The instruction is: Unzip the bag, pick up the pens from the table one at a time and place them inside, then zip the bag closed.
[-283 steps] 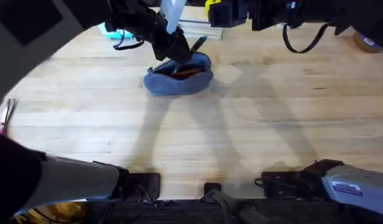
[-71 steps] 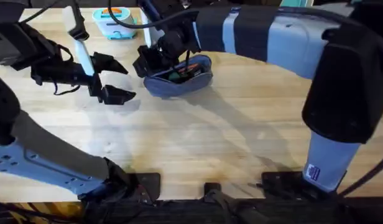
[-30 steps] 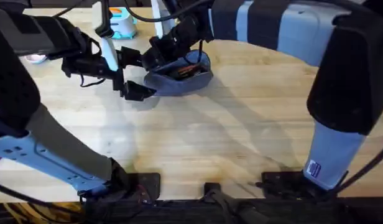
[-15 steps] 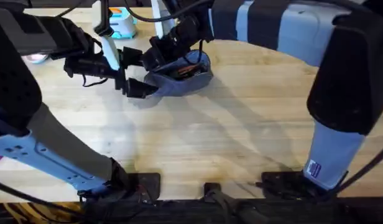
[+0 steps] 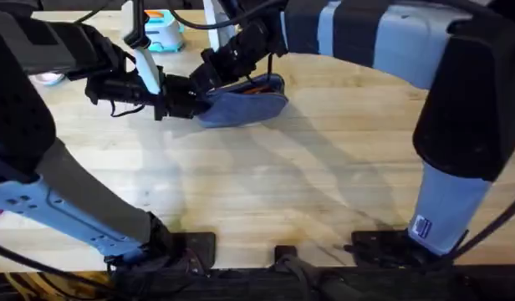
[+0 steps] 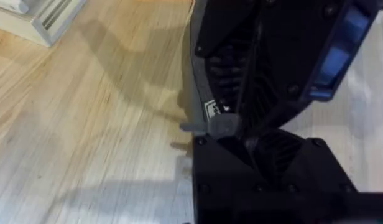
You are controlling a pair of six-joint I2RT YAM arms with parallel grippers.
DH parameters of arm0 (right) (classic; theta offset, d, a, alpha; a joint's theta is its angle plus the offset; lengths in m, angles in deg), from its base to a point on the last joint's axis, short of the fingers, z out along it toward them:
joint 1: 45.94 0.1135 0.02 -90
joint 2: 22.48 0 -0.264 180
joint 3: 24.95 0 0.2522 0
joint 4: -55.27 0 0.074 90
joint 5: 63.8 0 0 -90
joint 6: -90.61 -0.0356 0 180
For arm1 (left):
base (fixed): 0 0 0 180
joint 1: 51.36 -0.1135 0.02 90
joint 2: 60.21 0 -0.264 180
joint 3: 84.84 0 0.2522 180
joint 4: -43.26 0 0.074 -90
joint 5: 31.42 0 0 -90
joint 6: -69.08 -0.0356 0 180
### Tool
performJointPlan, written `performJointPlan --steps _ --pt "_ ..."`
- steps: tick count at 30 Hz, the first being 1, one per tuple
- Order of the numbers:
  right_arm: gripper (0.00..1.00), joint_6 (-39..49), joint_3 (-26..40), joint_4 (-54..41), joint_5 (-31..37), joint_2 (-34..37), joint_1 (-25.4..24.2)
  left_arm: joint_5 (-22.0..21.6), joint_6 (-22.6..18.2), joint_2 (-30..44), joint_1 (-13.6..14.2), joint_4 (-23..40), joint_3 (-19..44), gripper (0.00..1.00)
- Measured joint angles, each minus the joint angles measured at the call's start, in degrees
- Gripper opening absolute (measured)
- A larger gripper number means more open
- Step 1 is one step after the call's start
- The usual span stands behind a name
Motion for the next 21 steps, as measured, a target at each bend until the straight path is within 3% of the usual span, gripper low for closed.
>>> performJointPlan --steps 12,21 --pt "0.03 0.0 0.0 -3.0 5.6 -2.8 -1.4 1.0 0.1 0.0 0.0 -0.2 0.0 0.042" --pt "0.03 0.0 0.0 -7.2 5.8 -5.0 -5.6 3.6 0.1 0.0 0.5 -0.6 0.0 0.041"
